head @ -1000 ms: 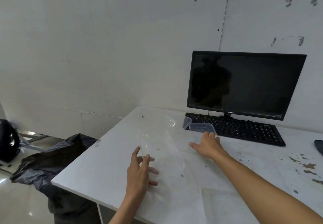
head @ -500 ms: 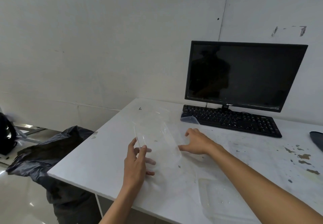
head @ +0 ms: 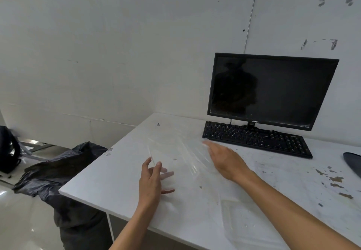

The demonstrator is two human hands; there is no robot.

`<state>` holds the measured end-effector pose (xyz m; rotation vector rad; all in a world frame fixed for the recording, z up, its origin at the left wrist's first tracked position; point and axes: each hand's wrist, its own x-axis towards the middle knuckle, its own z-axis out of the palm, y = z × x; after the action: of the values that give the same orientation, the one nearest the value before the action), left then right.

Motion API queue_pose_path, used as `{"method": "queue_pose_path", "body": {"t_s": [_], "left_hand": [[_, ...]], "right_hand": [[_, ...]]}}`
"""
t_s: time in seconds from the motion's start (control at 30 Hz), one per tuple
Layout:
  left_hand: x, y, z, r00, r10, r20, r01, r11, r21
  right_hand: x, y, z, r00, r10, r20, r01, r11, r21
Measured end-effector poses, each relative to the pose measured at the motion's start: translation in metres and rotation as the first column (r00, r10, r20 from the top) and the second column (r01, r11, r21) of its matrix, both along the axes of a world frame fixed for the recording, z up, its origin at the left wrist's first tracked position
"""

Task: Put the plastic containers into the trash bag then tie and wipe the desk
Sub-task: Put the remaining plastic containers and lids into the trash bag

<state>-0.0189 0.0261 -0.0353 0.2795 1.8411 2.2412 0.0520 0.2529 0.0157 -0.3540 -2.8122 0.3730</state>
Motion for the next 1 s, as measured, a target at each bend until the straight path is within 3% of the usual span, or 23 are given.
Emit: {"method": "queue_pose_path", "body": {"t_s": [0.17, 0.33, 0.53, 0.63, 0.8, 1.0], "left_hand": [[-0.001, -0.007, 0.009, 0.978, -0.190, 0.090, 0.185, 0.981, 0.058], [-0.002, -0.014, 0.014, 0.949, -0.294, 0.111, 0.288, 0.956, 0.062], [-0.007, -0.021, 0.013, 0.929, -0.299, 0.217, 0.251, 0.942, 0.224], [-0.010, -0.022, 0.010, 0.923, -0.286, 0.257, 0.205, 0.931, 0.303], [-0.012, -0.023, 0.008, 0.896, -0.232, 0.378, 0.105, 0.939, 0.328], [-0.011, -0.022, 0.010, 0.916, -0.189, 0.353, 0.100, 0.962, 0.255]], "right_hand": [[-0.002, -0.005, 0.019, 0.892, -0.086, -0.443, -0.015, 0.975, -0.221], [0.004, -0.039, 0.028, 0.768, 0.046, -0.638, -0.211, 0.960, -0.185], [0.019, -0.075, 0.011, 0.746, 0.421, -0.515, -0.436, 0.894, 0.099], [0.022, -0.082, 0.001, 0.744, 0.507, -0.435, -0.502, 0.854, 0.136], [0.027, -0.083, -0.006, 0.795, 0.489, -0.359, -0.530, 0.847, -0.021], [0.034, -0.084, -0.006, 0.876, 0.385, -0.291, -0.466, 0.832, -0.301]]}}
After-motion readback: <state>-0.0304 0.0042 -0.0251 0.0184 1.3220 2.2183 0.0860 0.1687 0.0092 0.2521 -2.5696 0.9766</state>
